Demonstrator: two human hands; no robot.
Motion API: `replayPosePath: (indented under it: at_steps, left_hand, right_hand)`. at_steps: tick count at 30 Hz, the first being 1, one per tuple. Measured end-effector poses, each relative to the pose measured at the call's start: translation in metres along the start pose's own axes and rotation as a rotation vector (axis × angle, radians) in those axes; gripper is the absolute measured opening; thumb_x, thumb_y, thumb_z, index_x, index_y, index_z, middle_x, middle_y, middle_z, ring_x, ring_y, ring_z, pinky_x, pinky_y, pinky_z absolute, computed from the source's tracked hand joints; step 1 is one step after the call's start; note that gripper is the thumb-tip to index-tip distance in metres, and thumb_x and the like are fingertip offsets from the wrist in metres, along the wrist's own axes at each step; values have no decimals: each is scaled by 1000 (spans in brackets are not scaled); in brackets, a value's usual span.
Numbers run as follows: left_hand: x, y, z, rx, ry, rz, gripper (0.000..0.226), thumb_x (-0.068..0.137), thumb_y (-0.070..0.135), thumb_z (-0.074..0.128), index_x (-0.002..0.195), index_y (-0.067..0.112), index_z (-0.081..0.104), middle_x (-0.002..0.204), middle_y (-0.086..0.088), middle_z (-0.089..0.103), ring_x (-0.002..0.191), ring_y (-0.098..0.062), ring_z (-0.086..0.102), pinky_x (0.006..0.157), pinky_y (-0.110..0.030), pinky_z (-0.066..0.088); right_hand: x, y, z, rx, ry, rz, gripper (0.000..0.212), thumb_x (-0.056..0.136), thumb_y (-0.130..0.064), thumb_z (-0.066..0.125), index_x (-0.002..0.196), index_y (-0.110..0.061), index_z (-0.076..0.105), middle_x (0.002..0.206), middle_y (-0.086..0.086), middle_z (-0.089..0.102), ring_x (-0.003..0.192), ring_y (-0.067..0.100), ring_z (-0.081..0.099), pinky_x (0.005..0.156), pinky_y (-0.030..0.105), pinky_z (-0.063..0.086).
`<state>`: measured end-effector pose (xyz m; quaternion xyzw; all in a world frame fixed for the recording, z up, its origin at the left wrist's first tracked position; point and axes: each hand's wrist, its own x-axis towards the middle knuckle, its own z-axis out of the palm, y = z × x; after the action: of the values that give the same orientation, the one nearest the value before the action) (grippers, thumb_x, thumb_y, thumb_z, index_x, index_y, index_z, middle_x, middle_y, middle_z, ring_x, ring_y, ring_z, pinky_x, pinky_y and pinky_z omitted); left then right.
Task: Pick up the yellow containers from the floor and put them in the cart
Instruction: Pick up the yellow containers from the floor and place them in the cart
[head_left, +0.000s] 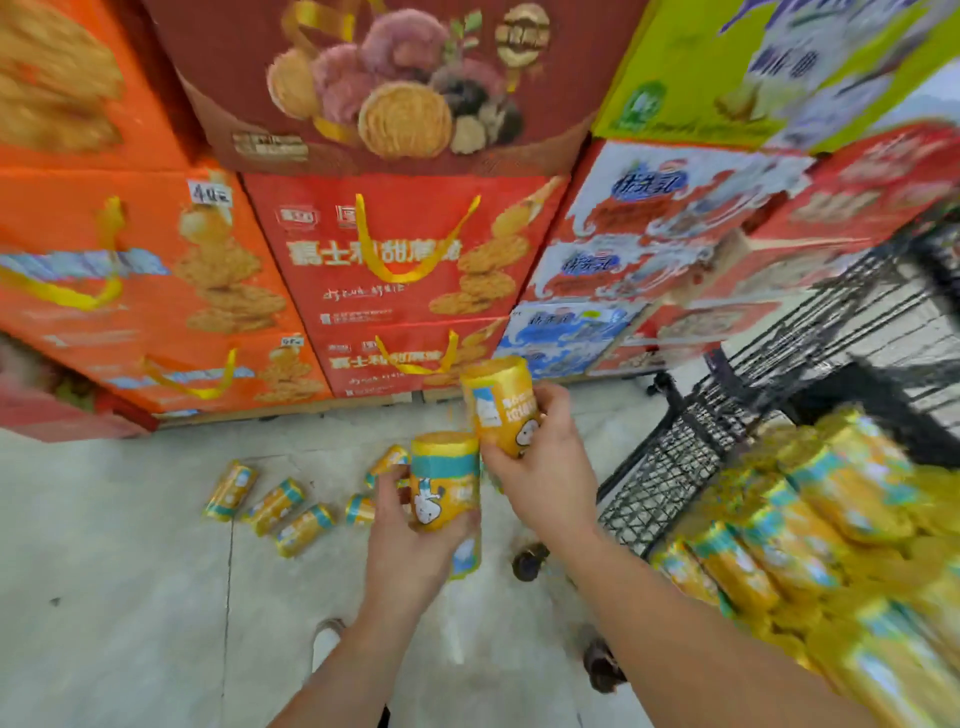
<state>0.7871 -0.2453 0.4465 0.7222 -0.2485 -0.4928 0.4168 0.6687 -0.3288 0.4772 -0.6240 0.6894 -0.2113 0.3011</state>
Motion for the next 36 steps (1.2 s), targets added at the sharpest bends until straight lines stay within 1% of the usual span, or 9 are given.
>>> replayPosePath:
  at_steps: [4,11,15,17,19,24,29,32,36]
  left_hand:
    - [-86,56,45,-25,39,115,56,71,16,83,109,29,45,91,14,65,65,15,60,57,-11,46]
    - [-233,87,180,-153,21,171,58,69,28,86,113,29,48,99,6,71,85,-8,70,79,-39,57]
    - [-282,82,239,-156,8,72,62,70,28,86,116,24,45,102,2,69,87,-12,69,82,-43,56]
    - [-290,76,258,-122,29,11,60,72,28,84,115,20,43,103,2,66,86,-11,65,76,-38,54]
    - [-289,66,272,-83,59,-50,58,75,27,82,114,18,40,101,2,61,84,-13,62,68,-32,47]
    - [-259,31,303,30,152,-175,57,72,30,82,107,15,41,98,-5,58,81,-23,60,80,-41,52]
    - [-214,-19,325,145,208,-262,78,52,60,78,106,13,49,104,-10,62,88,-28,65,78,-47,56]
    - [-201,-33,329,200,254,-325,69,64,51,80,106,10,44,106,-11,58,91,-31,63,80,-47,54]
    - [-184,-50,342,314,291,-364,67,73,53,71,112,7,43,115,-14,55,98,-32,63,82,-43,54]
  right_hand:
    - [-33,1,-102,62,80,-107,67,66,-54,67,122,-38,33,114,-13,62,102,18,64,75,44,55]
    - [-96,95,-303,2,130,-189,66,72,-56,73,123,-38,35,105,-24,55,94,7,62,72,35,53]
    - [-114,151,-377,-73,121,-129,67,72,-56,72,124,-38,35,107,-20,59,89,9,64,68,37,55]
    - [-116,173,-393,-108,107,-96,63,74,-56,71,123,-37,36,105,-18,60,85,10,64,62,35,54]
    - [-113,193,-398,-97,82,-61,60,75,-59,70,120,-39,35,102,-18,61,83,9,65,62,37,56]
    - [-97,227,-374,-142,-1,29,65,76,-57,70,126,-36,34,97,-19,59,82,8,63,60,33,51]
    - [-69,249,-328,-183,-143,42,65,76,-54,70,127,-34,33,100,-17,59,90,12,63,66,35,51]
    - [-53,259,-293,-206,-232,46,67,76,-50,69,130,-32,33,102,-17,62,88,12,63,60,31,45]
    - [-34,282,-241,-294,-371,67,67,73,-55,68,126,-30,34,107,-9,64,98,19,64,72,35,52]
